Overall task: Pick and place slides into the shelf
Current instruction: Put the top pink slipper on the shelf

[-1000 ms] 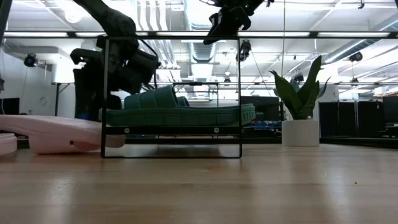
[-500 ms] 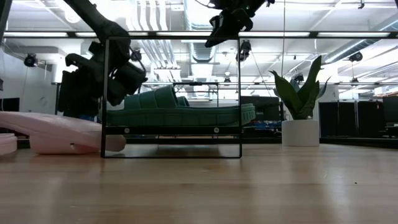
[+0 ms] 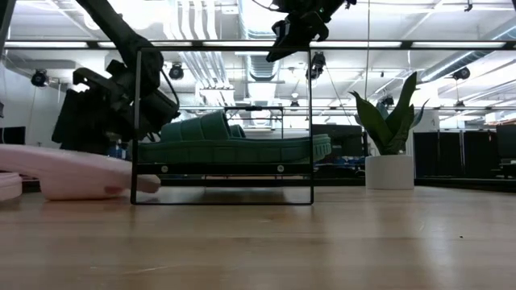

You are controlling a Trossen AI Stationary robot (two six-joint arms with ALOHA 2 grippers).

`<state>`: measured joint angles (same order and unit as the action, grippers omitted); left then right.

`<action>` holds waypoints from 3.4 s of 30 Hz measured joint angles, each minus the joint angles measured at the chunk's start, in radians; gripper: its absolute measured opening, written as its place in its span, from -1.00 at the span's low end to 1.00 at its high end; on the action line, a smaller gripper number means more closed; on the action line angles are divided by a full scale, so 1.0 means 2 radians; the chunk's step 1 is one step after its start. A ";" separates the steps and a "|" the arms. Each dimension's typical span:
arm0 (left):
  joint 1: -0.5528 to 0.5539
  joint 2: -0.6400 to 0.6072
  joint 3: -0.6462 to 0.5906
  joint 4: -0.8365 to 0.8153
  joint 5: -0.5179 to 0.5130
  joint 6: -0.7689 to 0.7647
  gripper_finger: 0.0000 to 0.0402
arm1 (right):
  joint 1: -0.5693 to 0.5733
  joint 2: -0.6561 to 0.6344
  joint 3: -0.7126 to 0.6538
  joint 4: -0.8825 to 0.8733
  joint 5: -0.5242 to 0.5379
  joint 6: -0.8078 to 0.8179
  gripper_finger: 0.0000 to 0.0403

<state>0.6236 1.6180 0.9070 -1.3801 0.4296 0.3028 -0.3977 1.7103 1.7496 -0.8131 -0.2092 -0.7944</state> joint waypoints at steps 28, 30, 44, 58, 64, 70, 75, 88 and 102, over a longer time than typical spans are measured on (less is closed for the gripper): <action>0.043 0.000 -0.048 0.006 0.080 -0.053 0.27 | 0.000 0.000 0.000 -0.011 0.000 -0.001 -0.47; 0.043 0.000 -0.050 0.006 0.079 -0.058 0.27 | 0.000 0.000 0.000 -0.011 0.000 -0.001 -0.47; 0.043 0.000 -0.058 0.027 0.055 -0.108 0.27 | 0.000 0.000 0.000 -0.011 0.000 -0.001 -0.47; 0.042 0.000 -0.087 0.032 0.098 -0.139 0.23 | 0.000 0.000 0.000 -0.010 0.000 -0.005 -0.47; 0.042 0.000 -0.097 0.032 0.106 -0.158 -0.07 | 0.000 0.000 0.000 -0.010 0.000 -0.009 -0.47; 0.041 0.000 -0.095 0.031 0.112 -0.147 -0.48 | 0.000 0.000 0.000 -0.010 0.000 -0.009 -0.47; 0.041 0.000 -0.095 0.030 0.111 -0.114 -0.69 | 0.000 0.000 0.000 -0.010 0.000 -0.009 -0.47; 0.041 -0.009 -0.021 -0.095 0.063 -0.098 -0.79 | 0.000 0.000 0.000 -0.010 0.000 -0.009 -0.47; 0.041 -0.072 0.120 -0.096 -0.009 -0.147 -0.79 | 0.000 0.000 0.000 -0.010 0.000 0.004 -0.47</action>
<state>0.7055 1.4735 1.1466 -1.5713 0.4126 0.0093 -0.3977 1.7107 1.7493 -0.8330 -0.2092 -0.7856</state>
